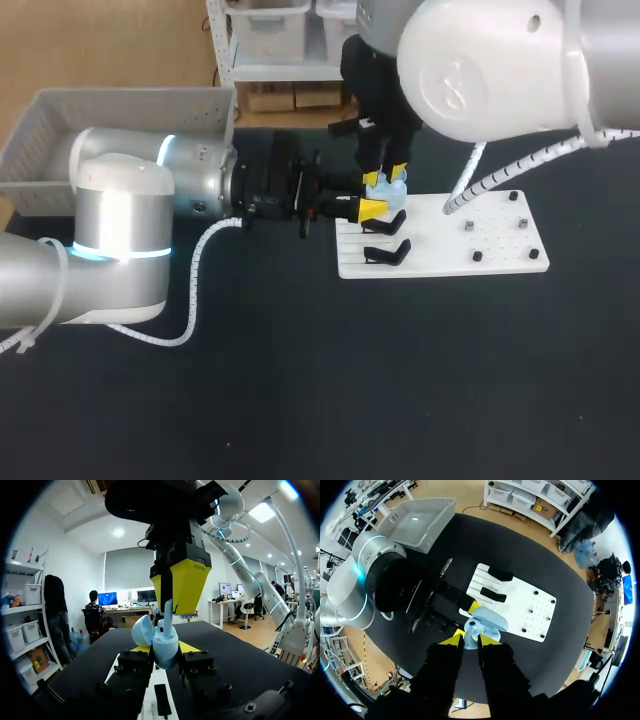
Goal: Pick up each earbud case from the left stands, insert the matching earbuds, close the lid, and place the case in the box.
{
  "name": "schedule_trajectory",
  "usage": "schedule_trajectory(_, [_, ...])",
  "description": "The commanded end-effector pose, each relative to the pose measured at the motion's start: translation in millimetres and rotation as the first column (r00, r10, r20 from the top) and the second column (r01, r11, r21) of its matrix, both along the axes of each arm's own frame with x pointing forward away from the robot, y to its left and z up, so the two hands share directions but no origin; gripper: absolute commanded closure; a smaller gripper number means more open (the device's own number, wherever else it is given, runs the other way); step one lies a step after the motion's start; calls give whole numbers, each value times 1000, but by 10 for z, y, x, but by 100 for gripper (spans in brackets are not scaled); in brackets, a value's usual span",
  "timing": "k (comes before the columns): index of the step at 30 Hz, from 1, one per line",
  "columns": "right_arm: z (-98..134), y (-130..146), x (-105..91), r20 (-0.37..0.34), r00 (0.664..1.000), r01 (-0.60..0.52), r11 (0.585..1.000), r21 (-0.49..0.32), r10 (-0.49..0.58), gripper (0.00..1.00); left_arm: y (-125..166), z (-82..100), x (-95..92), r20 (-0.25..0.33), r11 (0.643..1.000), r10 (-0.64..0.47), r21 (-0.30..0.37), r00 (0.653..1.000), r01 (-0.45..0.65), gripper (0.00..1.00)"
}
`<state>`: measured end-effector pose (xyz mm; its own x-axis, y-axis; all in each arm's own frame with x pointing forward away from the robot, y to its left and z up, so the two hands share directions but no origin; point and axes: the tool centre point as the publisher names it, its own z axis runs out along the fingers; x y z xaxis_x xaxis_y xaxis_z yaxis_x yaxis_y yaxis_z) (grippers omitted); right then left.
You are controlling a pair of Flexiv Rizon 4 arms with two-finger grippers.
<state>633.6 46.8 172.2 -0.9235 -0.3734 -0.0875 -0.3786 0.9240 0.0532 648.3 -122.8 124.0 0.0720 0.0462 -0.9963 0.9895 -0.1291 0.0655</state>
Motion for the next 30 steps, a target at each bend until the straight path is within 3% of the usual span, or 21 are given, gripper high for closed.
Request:
schedule_trajectory(1, [-12,14,26,-5,1000,0,1000,-3,0,100,0,-9,-13,3,1000,5,-3,1000,-5,100])
schedule_trajectory(23, [-86,1,53,-11,1000,14,1000,-24,-15,100,0,-9,-13,3,1000,5,-3,1000,-5,100])
schedule_trajectory(24, [-88,-1,52,-12,1000,18,999,-27,-18,96,0,-9,-13,3,1000,5,-3,1000,-5,100])
schedule_trajectory(25, [-89,-3,51,-11,1000,19,999,-28,-19,64,0,-9,-13,3,1000,5,-3,1000,-5,100])
schedule_trajectory(26, [-86,-7,49,-11,1000,20,999,-29,-21,23,0,-9,-13,3,1000,5,-3,1000,-5,100])
schedule_trajectory(27, [-78,-12,44,-10,1000,22,999,-28,-22,0,0,-9,-13,3,1000,5,-3,1000,-5,100])
schedule_trajectory(30, [-18,-27,12,-3,1000,25,999,-20,-25,0,0,-9,-13,3,1000,5,-3,1000,-5,100])
